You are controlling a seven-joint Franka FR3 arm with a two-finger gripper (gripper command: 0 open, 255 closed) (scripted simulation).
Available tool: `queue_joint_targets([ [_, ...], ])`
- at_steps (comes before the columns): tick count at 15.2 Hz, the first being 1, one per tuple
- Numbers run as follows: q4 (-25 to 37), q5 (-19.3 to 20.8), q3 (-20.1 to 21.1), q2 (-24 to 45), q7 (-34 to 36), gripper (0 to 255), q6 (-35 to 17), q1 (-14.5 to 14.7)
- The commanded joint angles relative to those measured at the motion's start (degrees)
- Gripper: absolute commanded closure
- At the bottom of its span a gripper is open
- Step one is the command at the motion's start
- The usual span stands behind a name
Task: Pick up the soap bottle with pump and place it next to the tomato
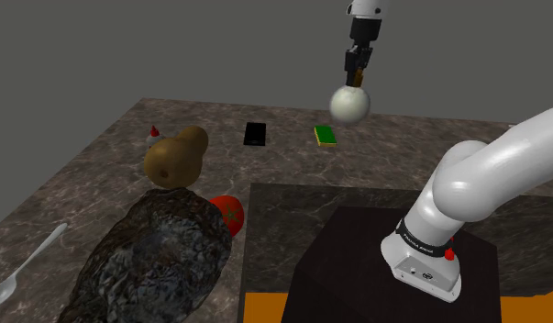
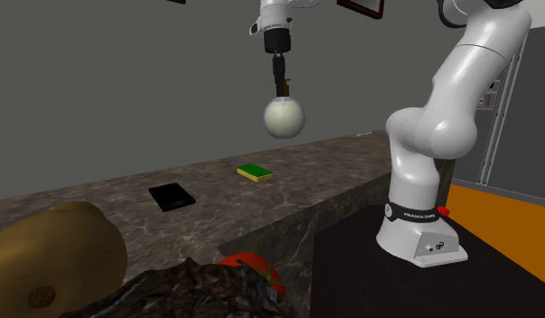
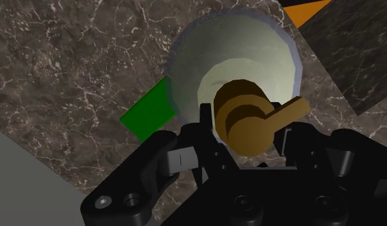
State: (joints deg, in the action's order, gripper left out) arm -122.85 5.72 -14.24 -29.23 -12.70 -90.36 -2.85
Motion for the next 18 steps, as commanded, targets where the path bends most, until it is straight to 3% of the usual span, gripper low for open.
queue_joint_targets([
  [1, 1.64, -0.13, 0.19, 0.09, 0.08, 255, 1.55, 0.09],
  [13, 12.55, -0.77, 0.53, 2.55, -0.25, 255, 10.03, 0.49],
  [18, 13.44, -3.66, 5.43, 4.3, 6.6, 255, 9.43, 2.73],
])
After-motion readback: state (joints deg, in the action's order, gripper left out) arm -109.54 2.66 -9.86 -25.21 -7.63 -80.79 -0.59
